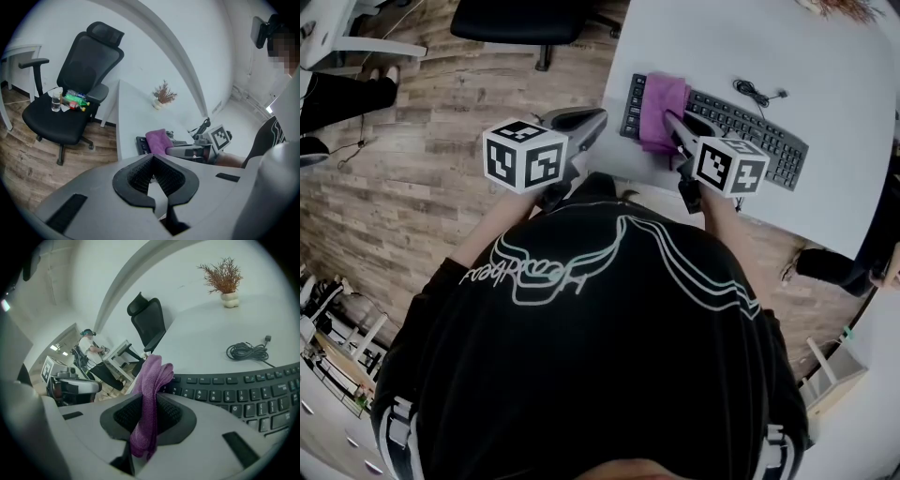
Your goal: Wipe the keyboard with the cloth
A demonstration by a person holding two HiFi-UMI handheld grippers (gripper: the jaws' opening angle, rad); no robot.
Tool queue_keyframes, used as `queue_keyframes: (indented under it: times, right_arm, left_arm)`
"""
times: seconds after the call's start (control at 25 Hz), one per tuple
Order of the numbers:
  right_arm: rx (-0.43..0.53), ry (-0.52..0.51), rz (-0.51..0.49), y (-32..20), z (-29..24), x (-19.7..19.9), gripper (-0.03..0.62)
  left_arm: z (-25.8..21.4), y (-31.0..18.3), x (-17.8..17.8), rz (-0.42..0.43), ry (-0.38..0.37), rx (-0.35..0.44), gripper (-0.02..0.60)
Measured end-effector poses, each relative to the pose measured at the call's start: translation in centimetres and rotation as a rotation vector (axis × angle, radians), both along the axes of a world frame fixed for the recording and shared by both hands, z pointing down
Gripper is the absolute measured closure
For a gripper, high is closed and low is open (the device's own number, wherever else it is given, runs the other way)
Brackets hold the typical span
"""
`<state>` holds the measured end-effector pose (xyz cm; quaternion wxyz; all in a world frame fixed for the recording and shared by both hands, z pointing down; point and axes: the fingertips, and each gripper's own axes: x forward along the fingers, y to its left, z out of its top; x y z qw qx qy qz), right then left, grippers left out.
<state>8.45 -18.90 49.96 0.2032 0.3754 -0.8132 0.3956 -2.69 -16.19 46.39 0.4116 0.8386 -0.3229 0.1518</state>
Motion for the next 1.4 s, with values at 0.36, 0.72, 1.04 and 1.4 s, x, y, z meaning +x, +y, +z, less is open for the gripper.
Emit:
queue_keyframes:
  times: [0.36, 0.72, 1.04, 1.4]
  right_arm:
    - [-0.002, 0.02, 0.101, 0.3, 0.2, 5.3, 0.536]
    - [-0.004, 0.054, 0.189, 1.0, 0.4, 11.1, 0.536]
    - [-0.013, 0.003, 0.228, 1.1, 0.9, 13.3, 0.534]
    - [0.079, -0.133, 0.184, 1.4, -2.7, 12.4, 0.536]
  left_arm:
    - [0.3, 0.4, 2.5, 0.038, 0.016, -0.009, 0.578]
    - [0.0, 1.0, 4.7, 0.065, 0.019, -0.009, 0.578]
    - [-0.2, 1.7, 5.8, 0.065, 0.006, -0.013, 0.578]
    - [-2.9, 3.3, 7.5, 0.007, 0.064, 0.026, 0.578]
